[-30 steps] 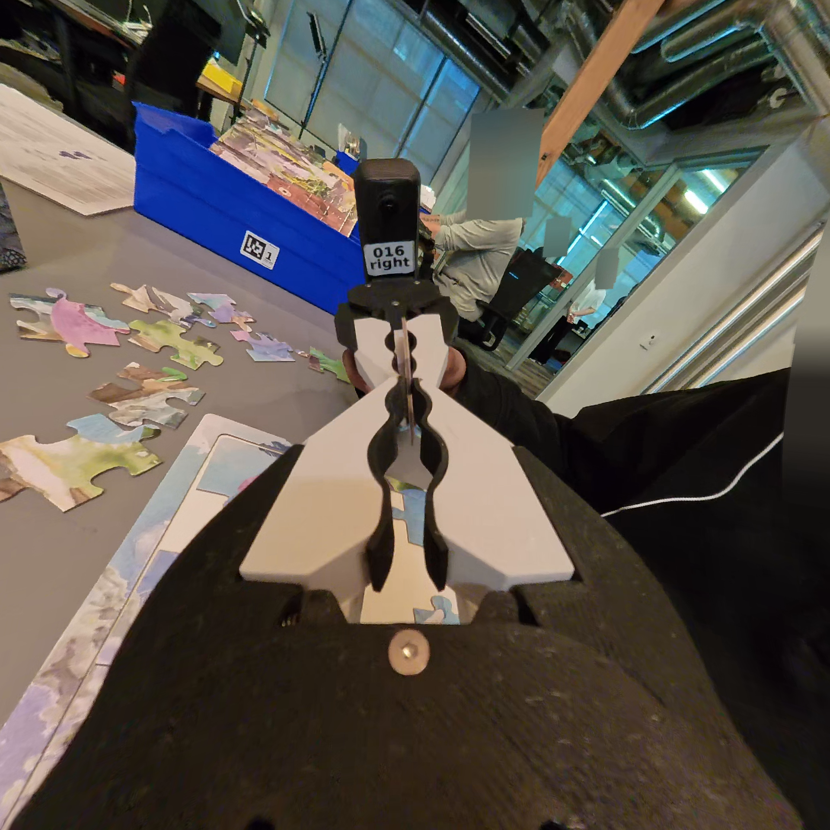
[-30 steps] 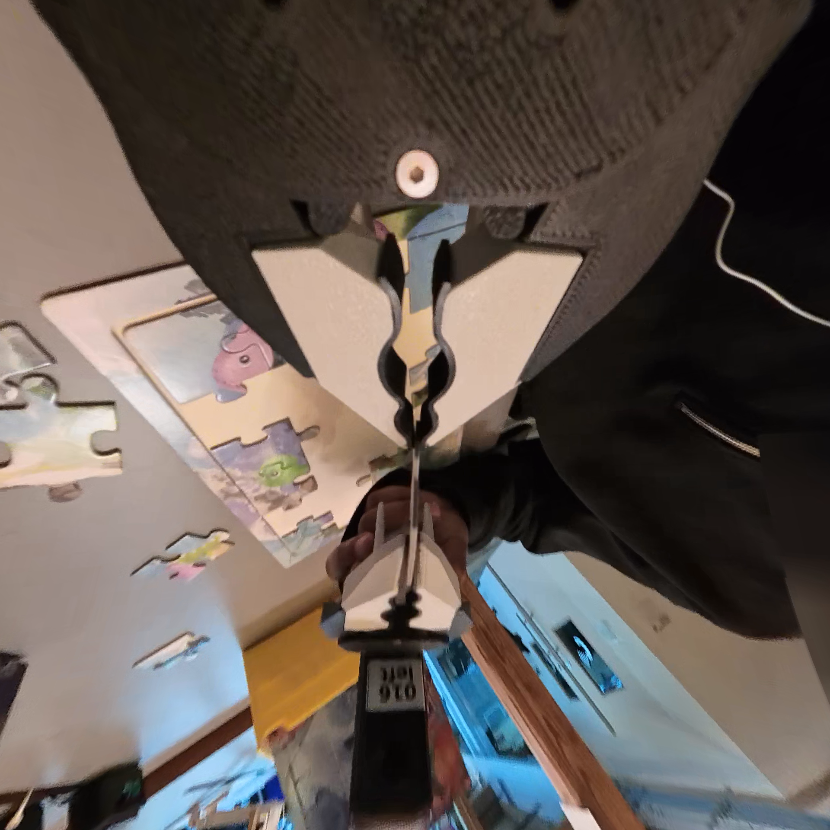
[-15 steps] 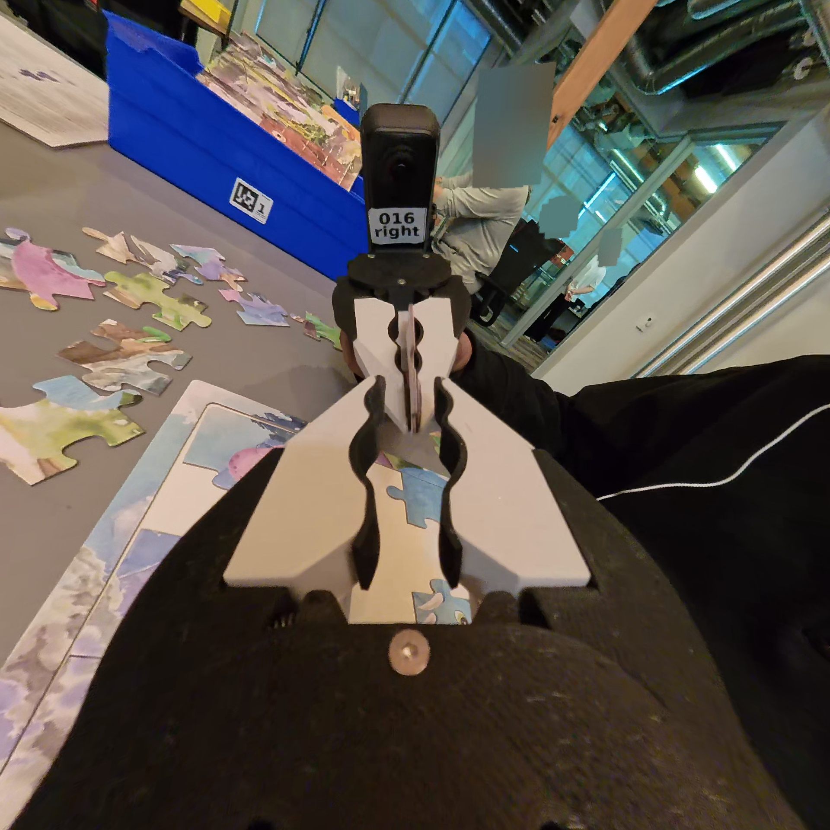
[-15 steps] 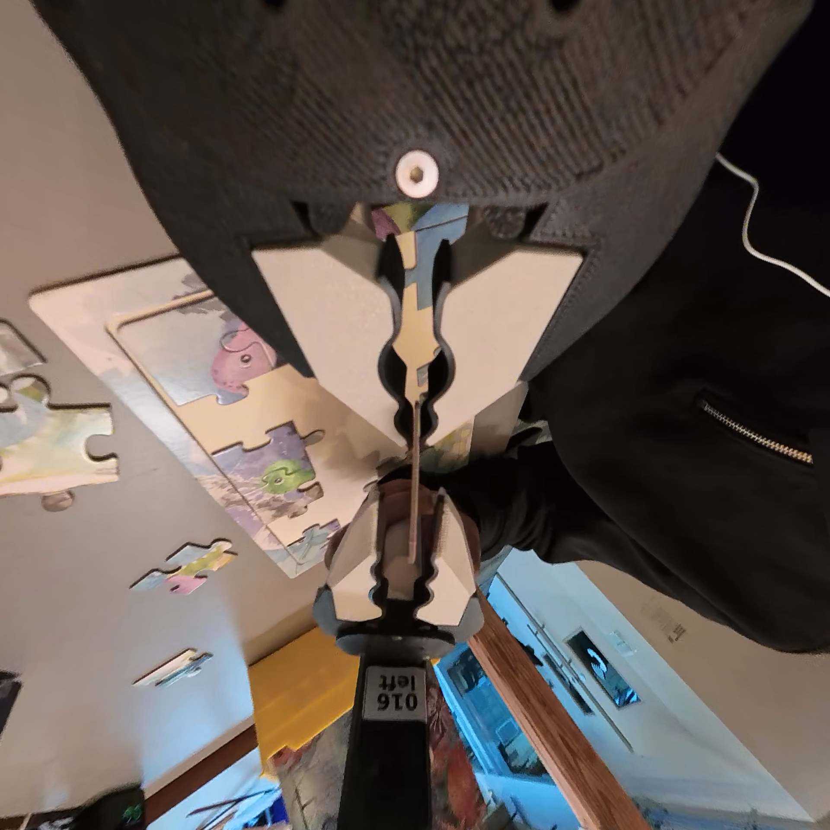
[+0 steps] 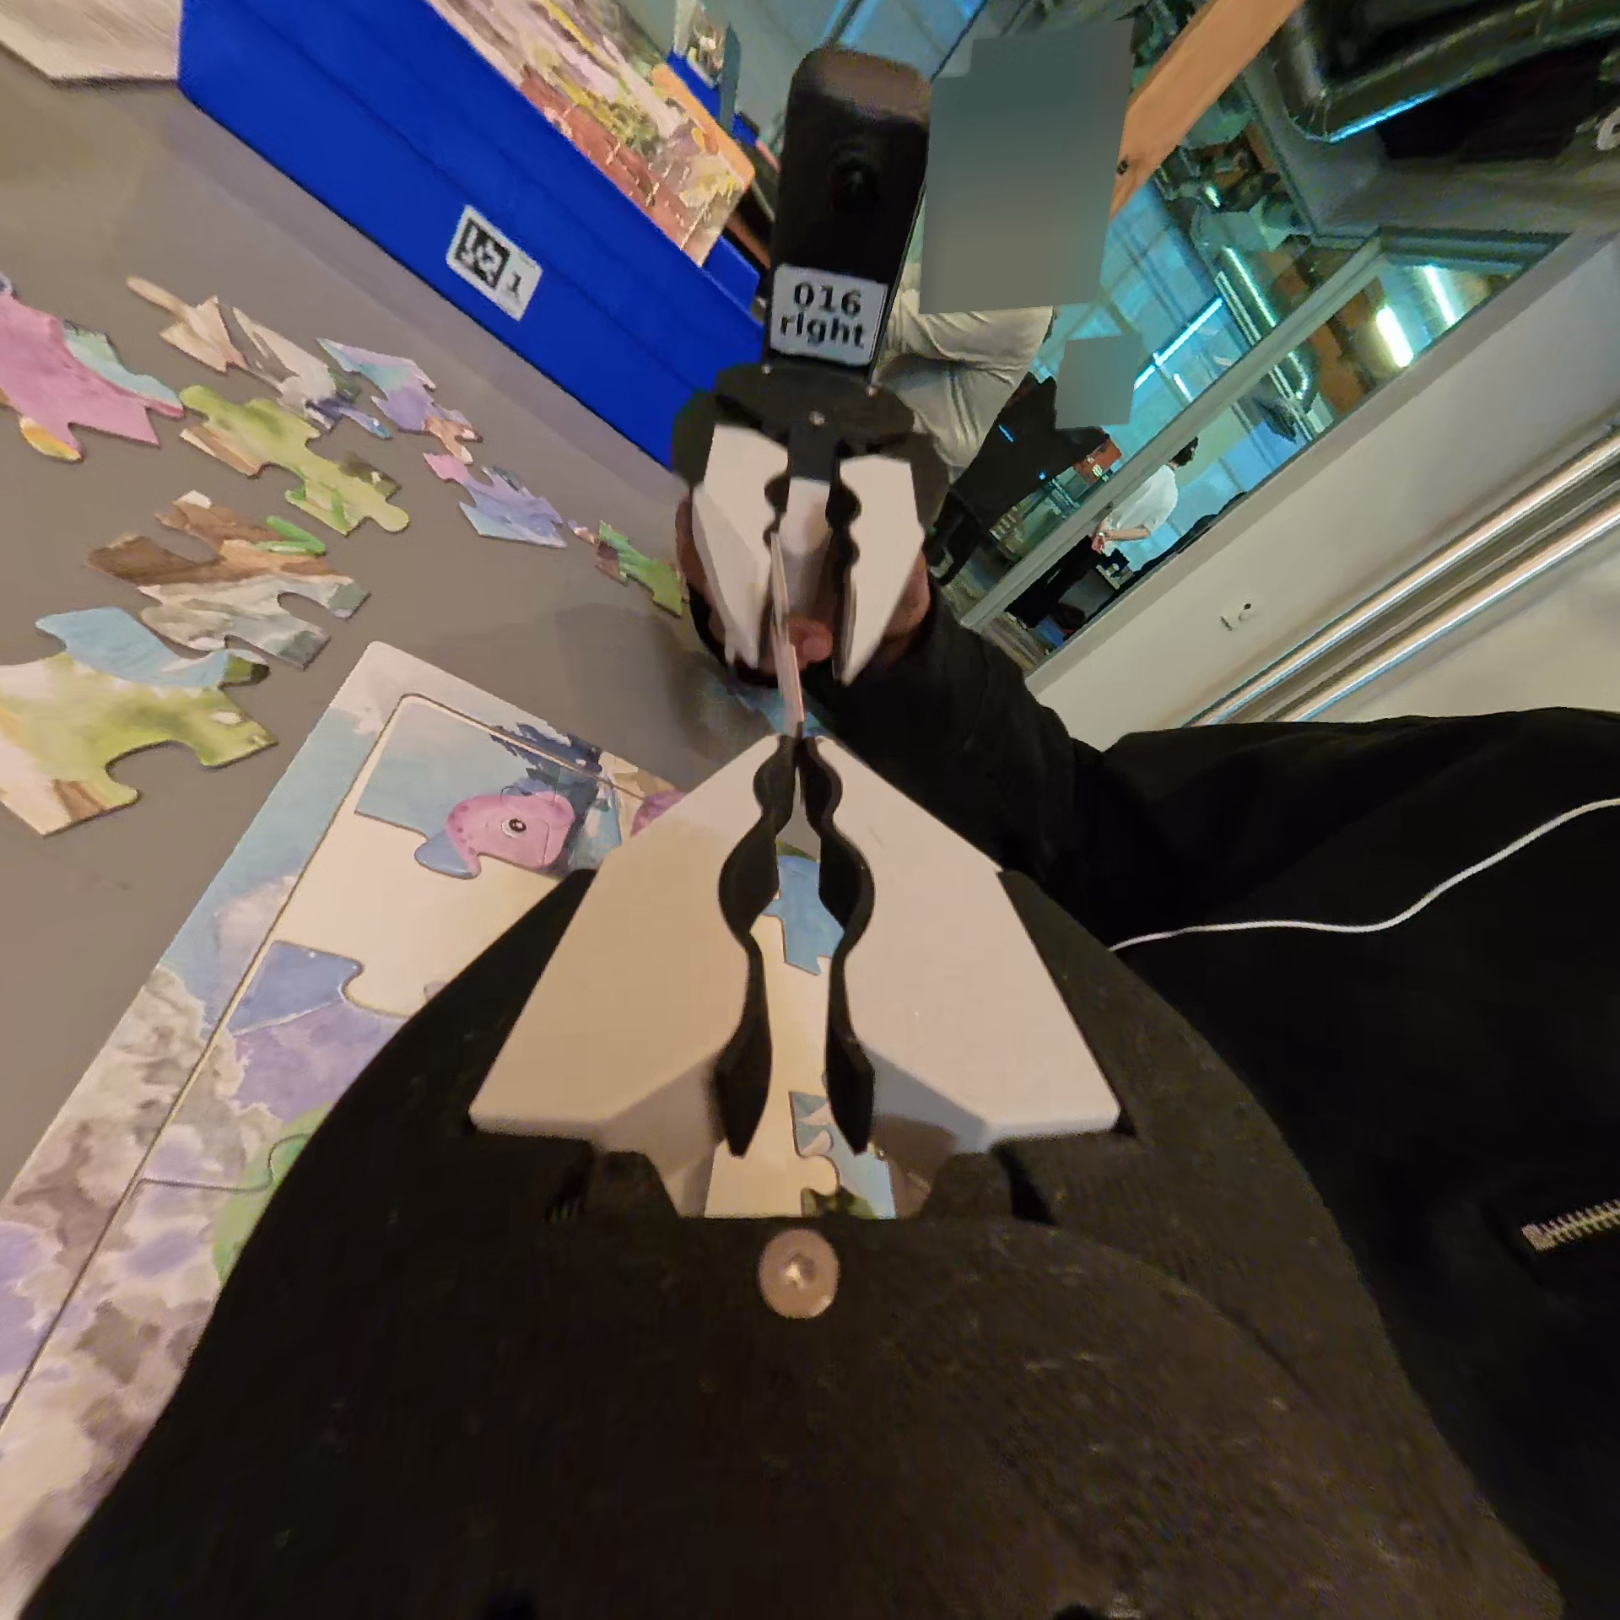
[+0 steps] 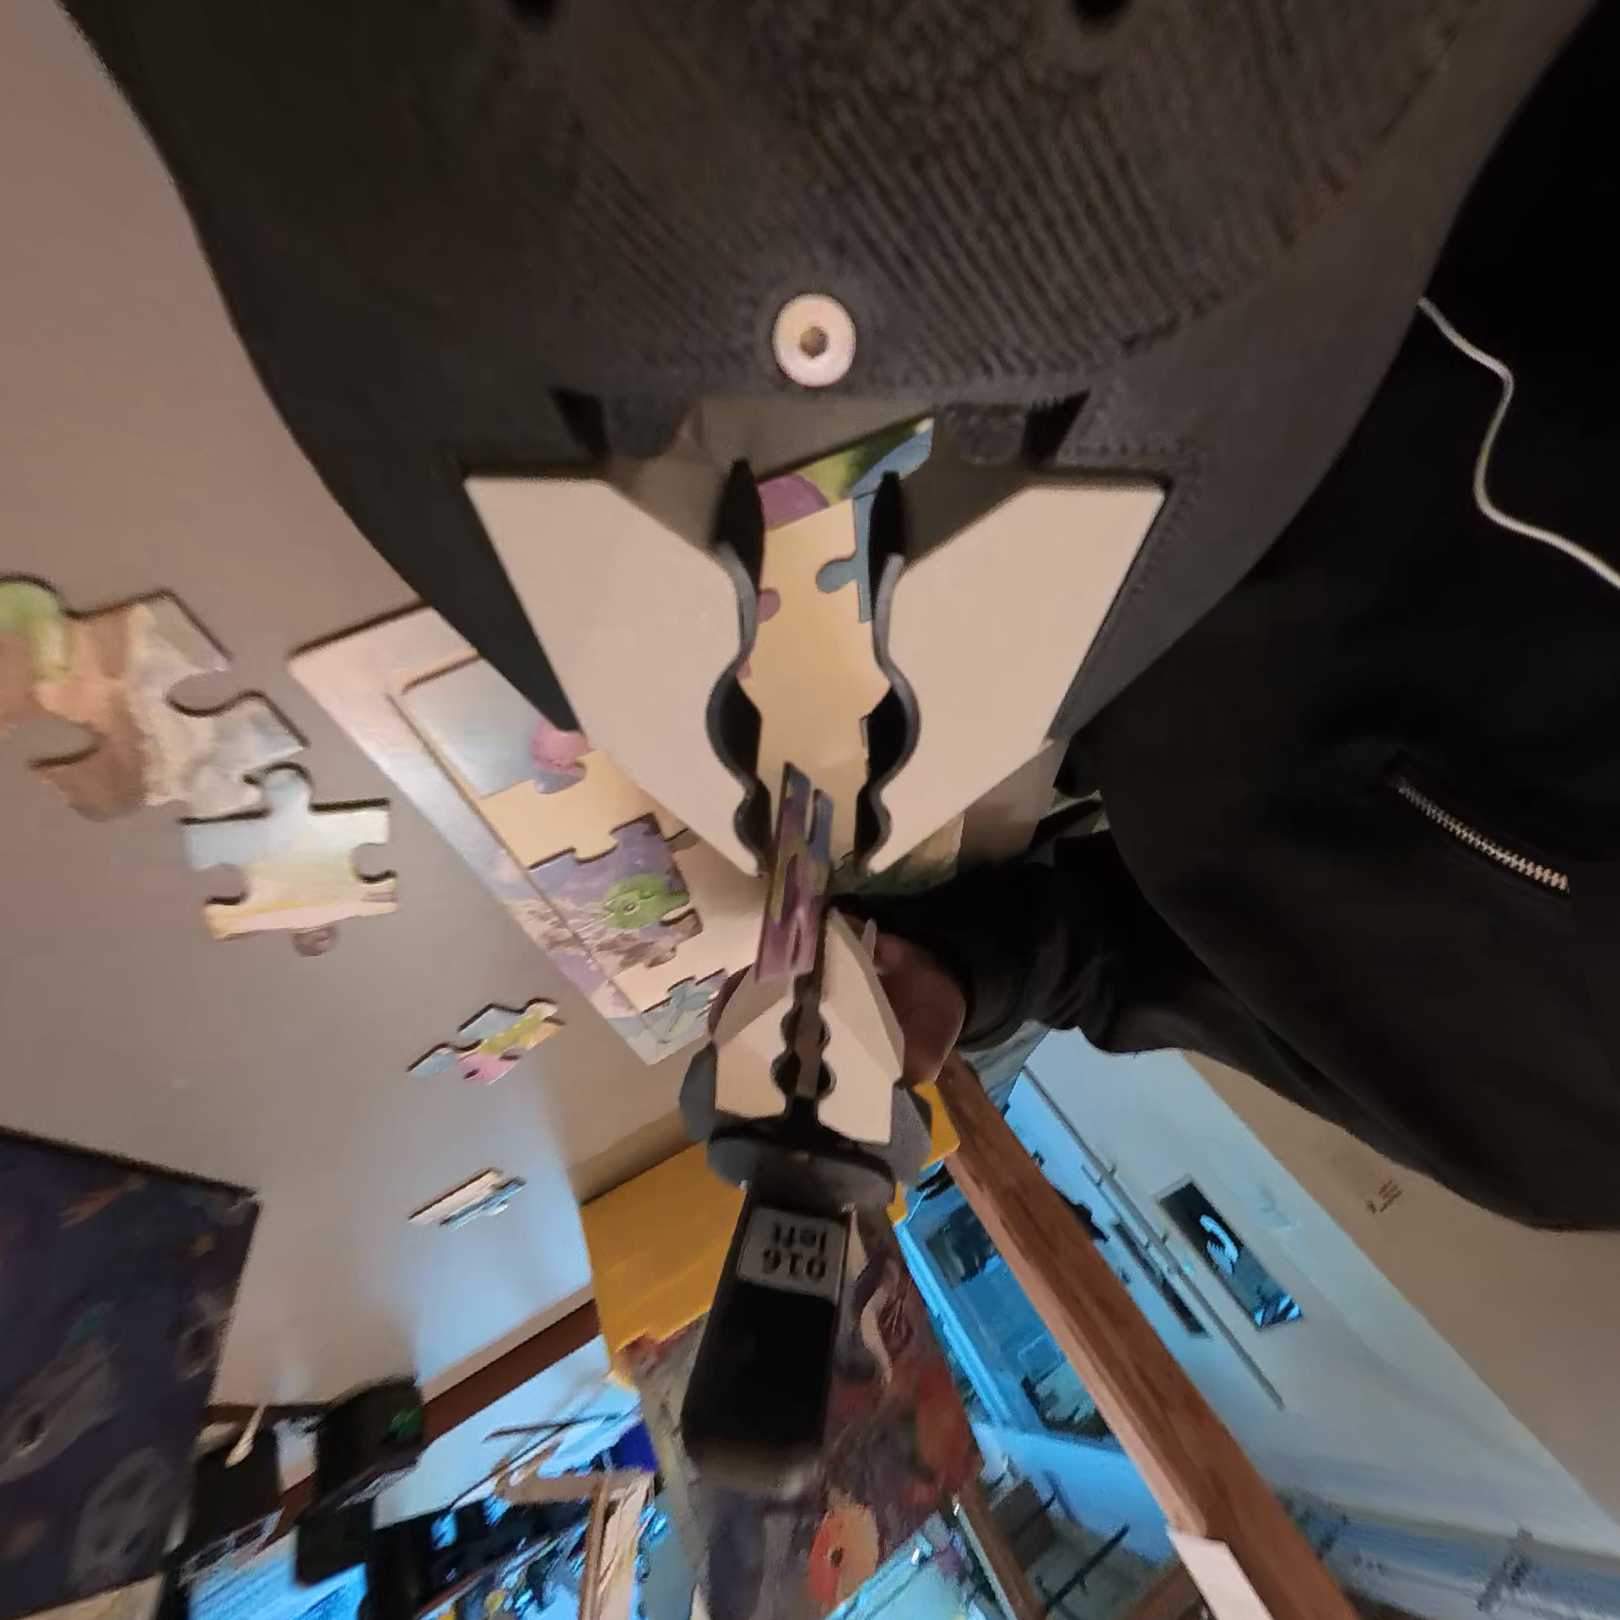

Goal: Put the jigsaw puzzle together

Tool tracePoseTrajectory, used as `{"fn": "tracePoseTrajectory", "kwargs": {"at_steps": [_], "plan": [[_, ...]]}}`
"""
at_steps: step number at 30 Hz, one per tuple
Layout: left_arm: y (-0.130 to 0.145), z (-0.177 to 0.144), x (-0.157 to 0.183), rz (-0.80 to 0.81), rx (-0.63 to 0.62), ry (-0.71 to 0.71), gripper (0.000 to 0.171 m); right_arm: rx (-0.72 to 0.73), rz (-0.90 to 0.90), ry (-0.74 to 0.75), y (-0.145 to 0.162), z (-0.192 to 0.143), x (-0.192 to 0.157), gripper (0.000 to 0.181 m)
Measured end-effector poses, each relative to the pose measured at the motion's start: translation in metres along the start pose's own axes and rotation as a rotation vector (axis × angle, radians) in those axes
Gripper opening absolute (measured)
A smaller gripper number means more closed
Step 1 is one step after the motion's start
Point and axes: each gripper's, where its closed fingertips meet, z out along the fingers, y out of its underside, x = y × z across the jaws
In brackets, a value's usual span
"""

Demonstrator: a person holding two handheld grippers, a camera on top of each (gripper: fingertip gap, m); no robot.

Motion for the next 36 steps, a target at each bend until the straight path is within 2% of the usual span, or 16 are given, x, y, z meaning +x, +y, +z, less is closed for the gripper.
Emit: {"fn": "tracePoseTrajectory", "kwargs": {"at_steps": [4,7,11,15,20,25,36], "plan": [[0.014,0.004,-0.002,-0.055,-0.082,0.019,0.0,0.028,0.031,0.021,-0.006,-0.017,0.005,0.017],[0.03,0.009,0.0,-0.098,-0.174,0.048,0.0,-0.045,0.092,0.018,0.007,-0.017,0.007,0.026],[0.053,0.019,0.0,-0.127,-0.293,0.056,0.0,-0.162,0.139,-0.017,0.029,-0.007,0.002,0.026],[0.068,0.024,-0.01,-0.129,-0.369,-0.008,0.0,-0.322,0.148,0.013,0.059,0.003,0.006,0.026],[0.076,0.021,-0.021,-0.124,-0.445,-0.105,0.0,-0.374,0.16,0.028,0.069,0.005,0.009,0.026],[0.083,0.022,-0.027,-0.092,-0.492,-0.151,0.0,-0.406,0.169,0.022,0.074,0.004,0.008,0.016],[0.079,0.023,-0.026,-0.063,-0.471,-0.143,0.009,-0.455,0.156,0.05,0.082,-0.002,0.011,0.008]]}}
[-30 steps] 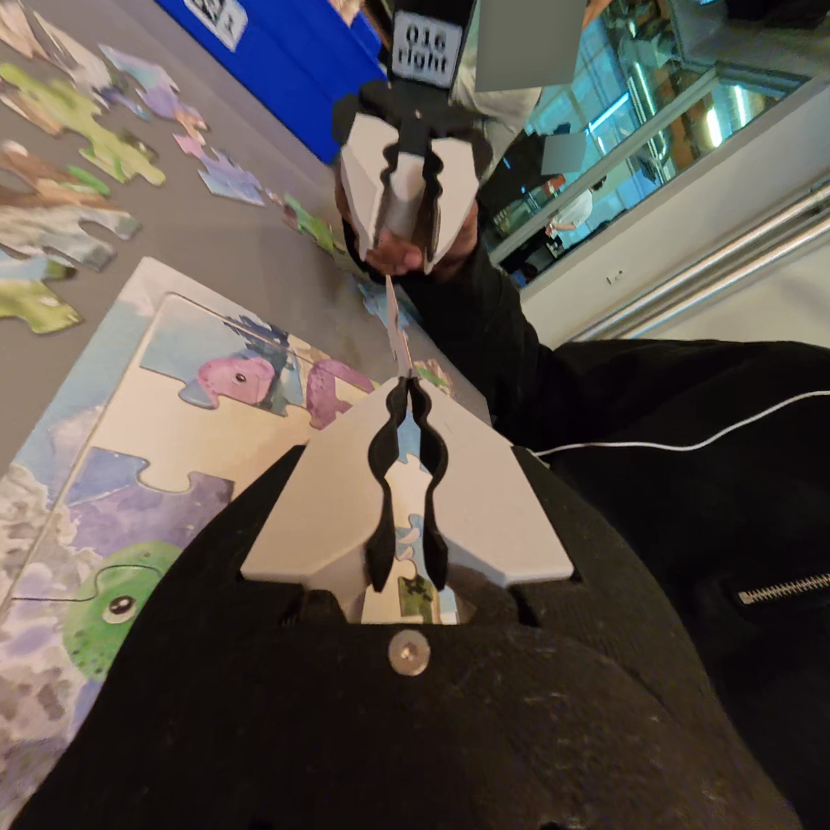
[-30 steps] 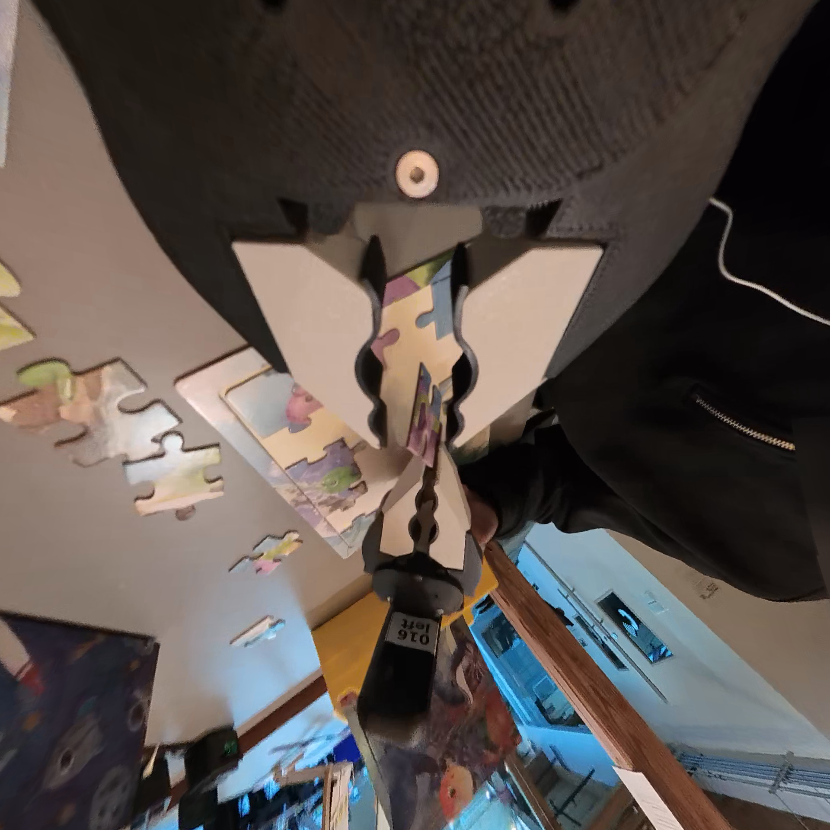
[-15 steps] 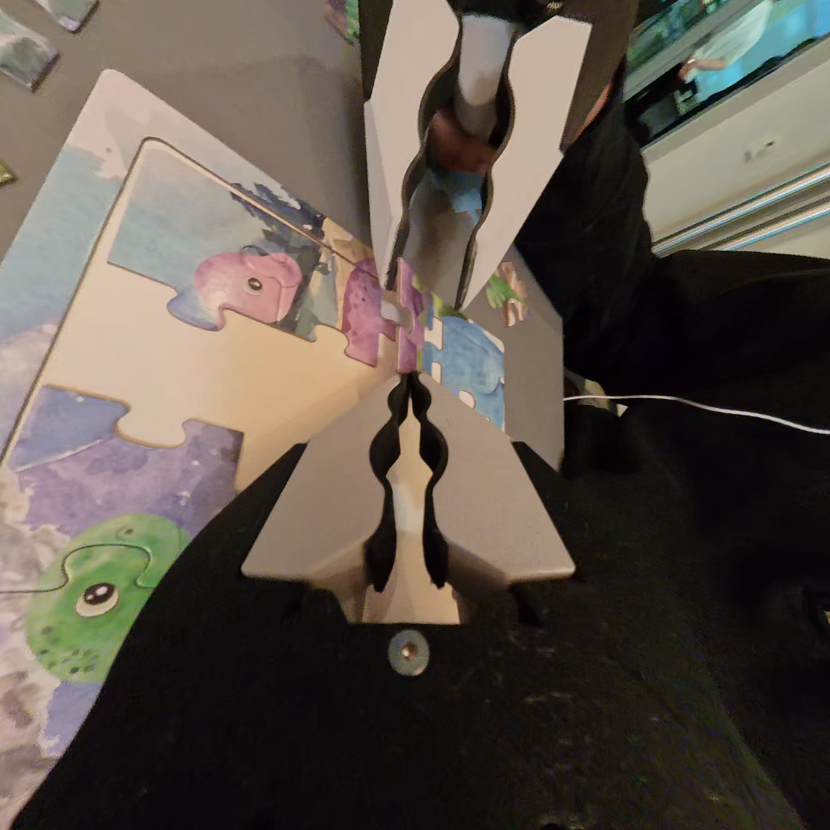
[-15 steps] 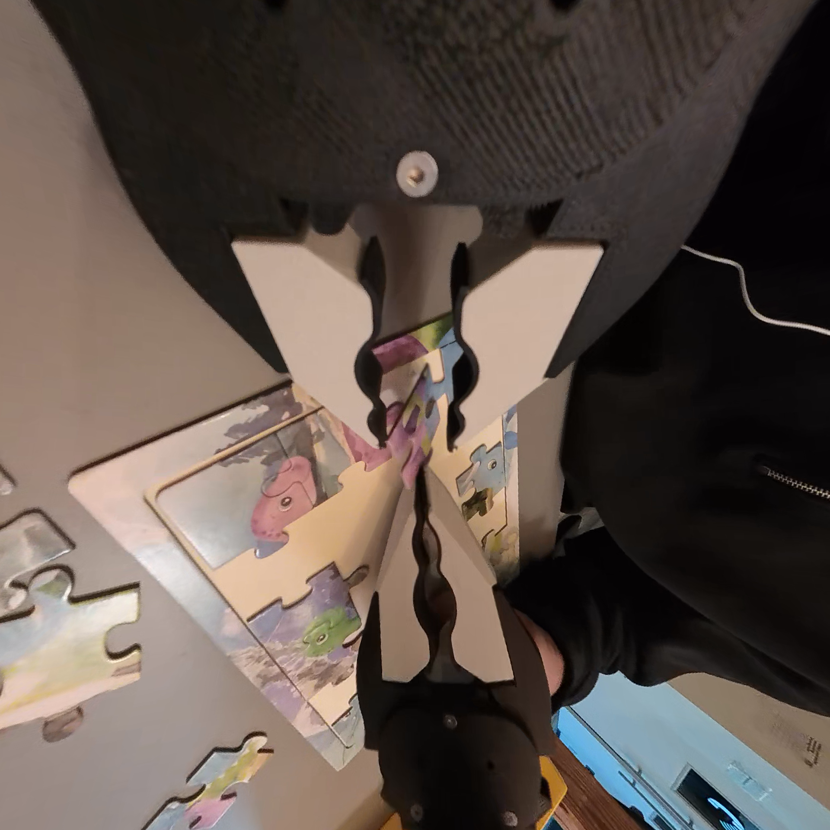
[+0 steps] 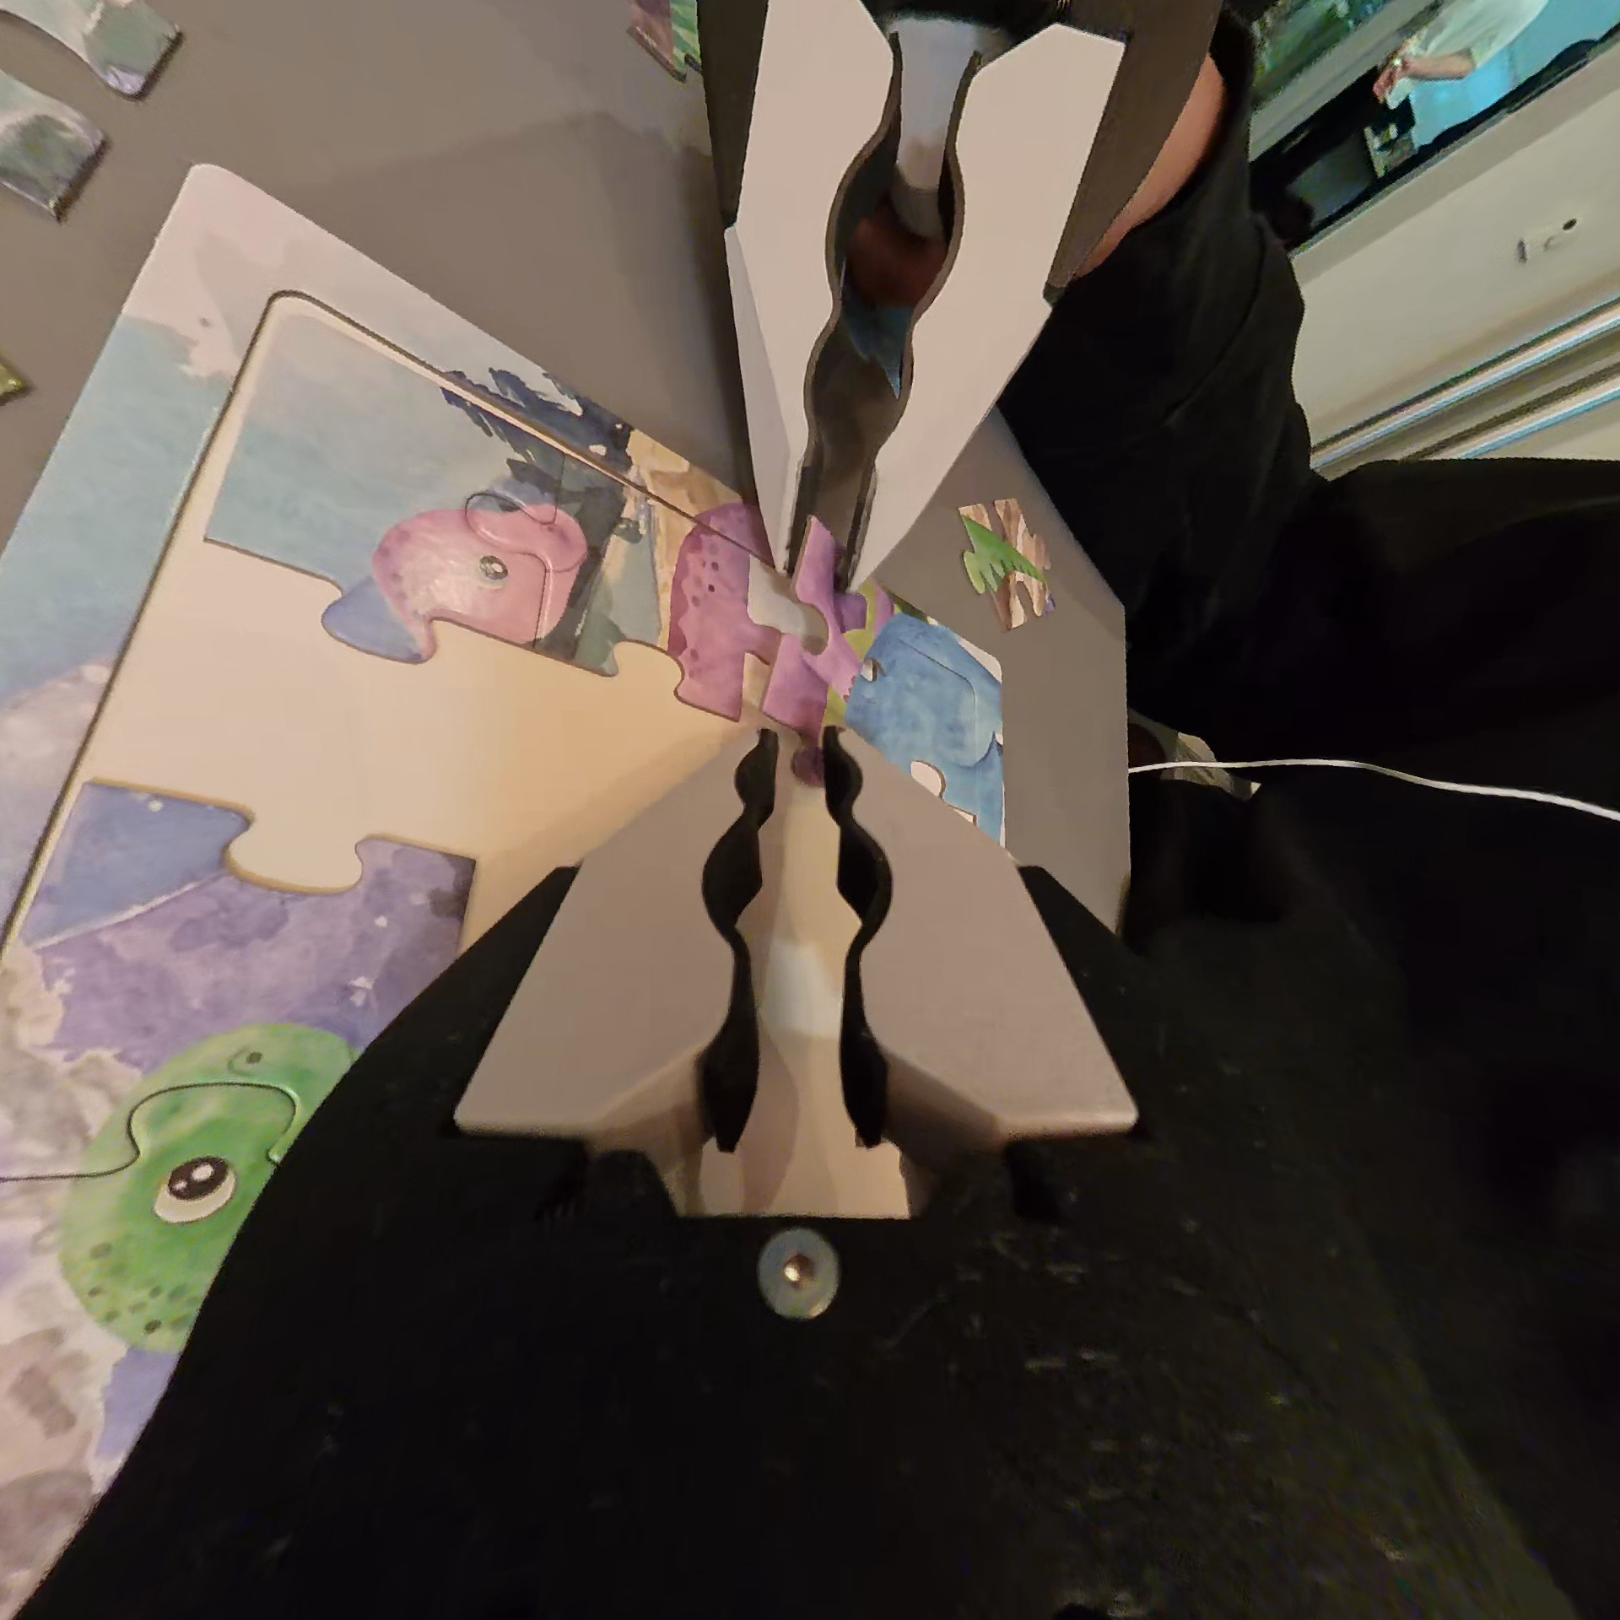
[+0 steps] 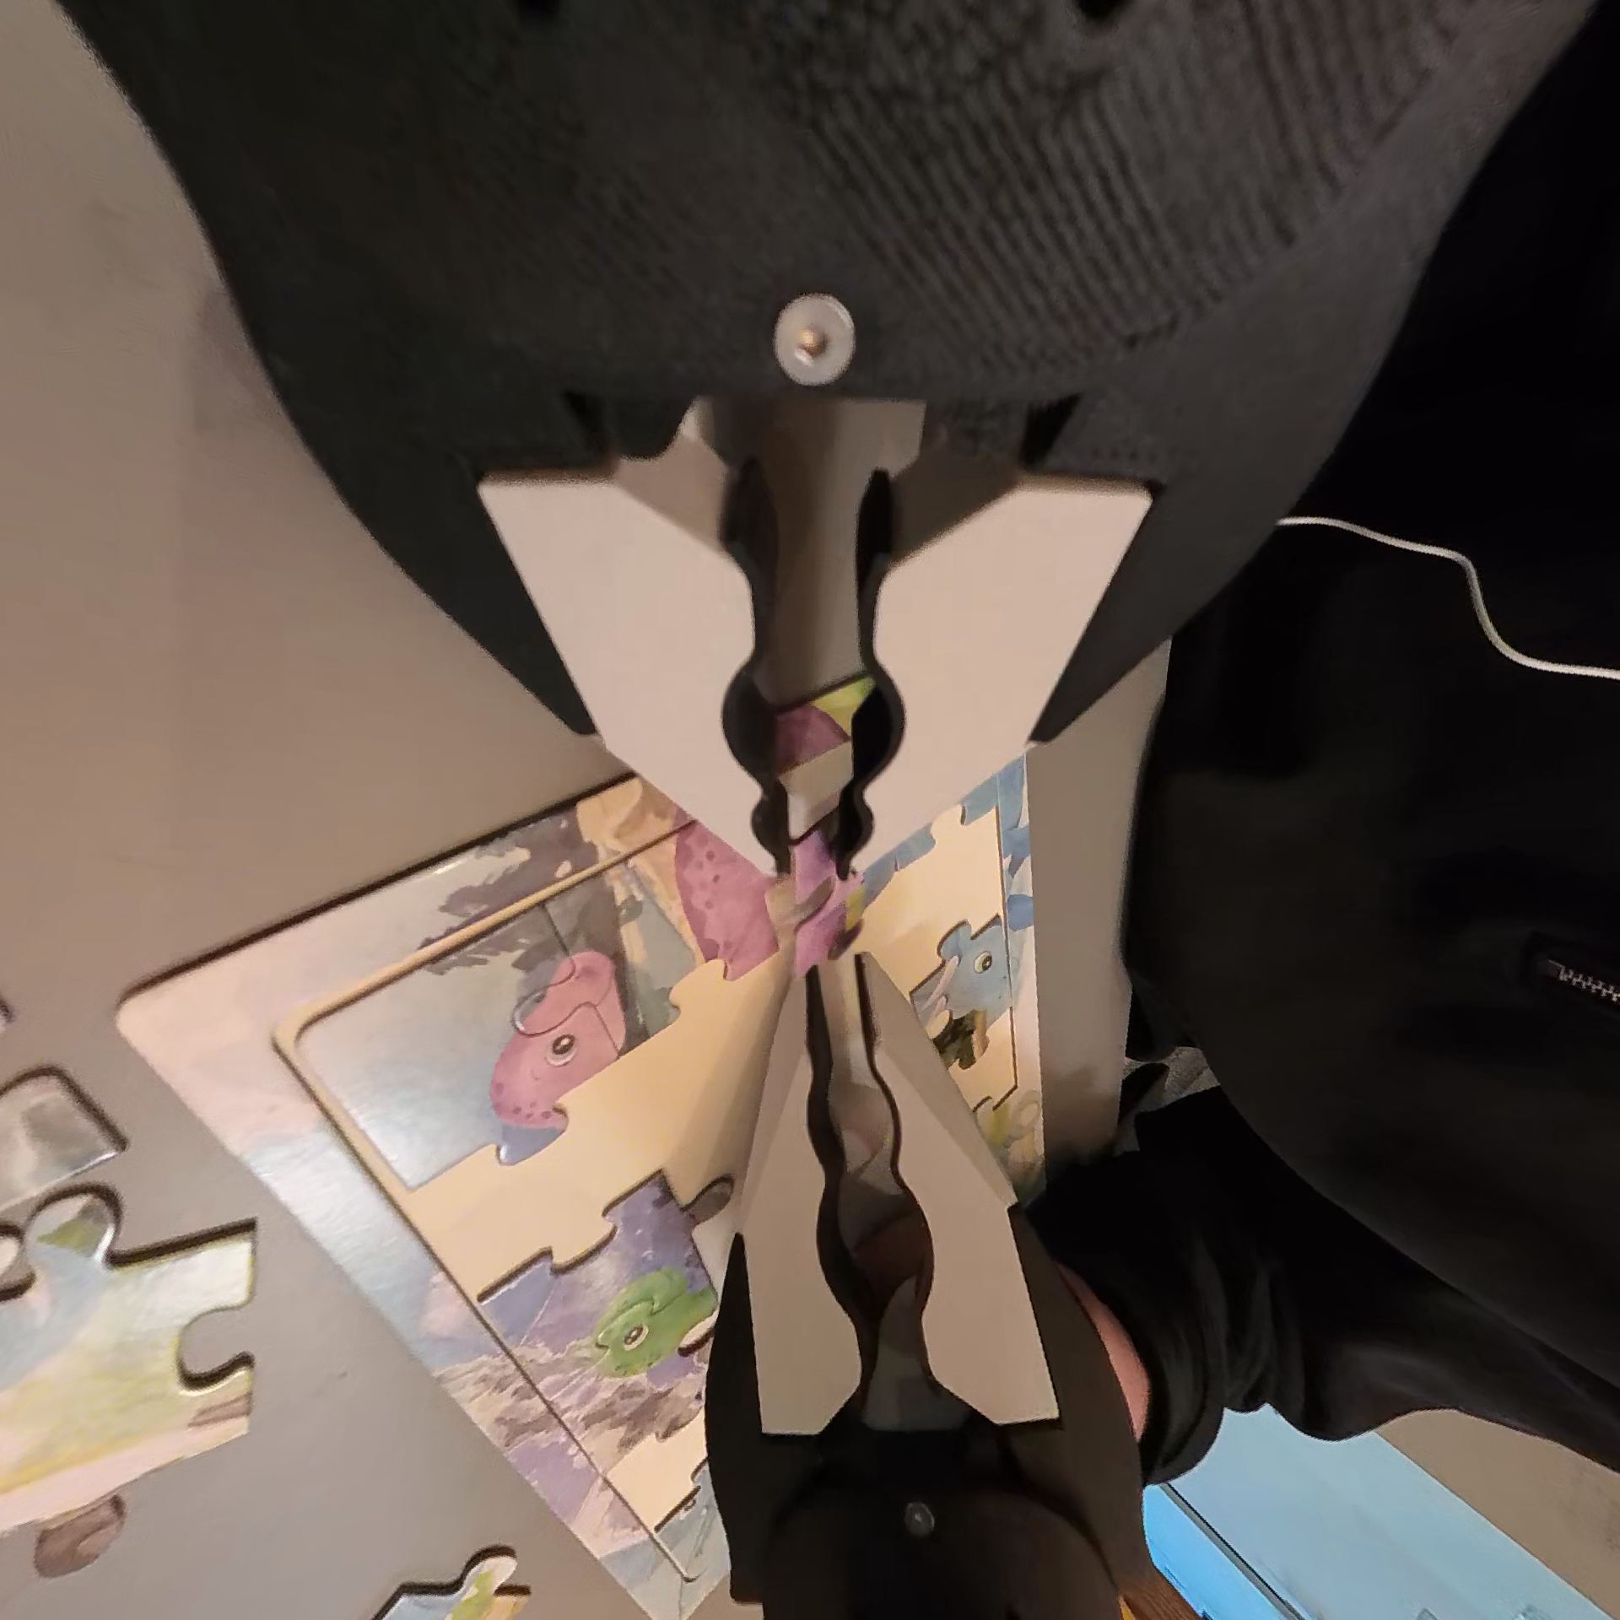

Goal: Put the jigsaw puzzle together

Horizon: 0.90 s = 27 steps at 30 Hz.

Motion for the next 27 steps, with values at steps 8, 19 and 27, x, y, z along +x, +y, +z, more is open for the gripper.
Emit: {"fn": "tracePoseTrajectory", "kwargs": {"at_steps": [8,19,27], "plan": [[0.001,-0.003,-0.002,0.067,-0.014,-0.06,0.022,0.013,-0.004,0.046,-0.001,-0.008,0.006,0.013],[0.008,0.003,0.007,0.105,-0.064,-0.045,0.022,-0.035,-0.055,0.008,0.004,0.004,-0.004,0.012],[0.008,0.003,0.011,0.146,-0.07,-0.061,0.016,-0.064,-0.069,0.022,0.008,0.006,-0.003,0.007]]}}
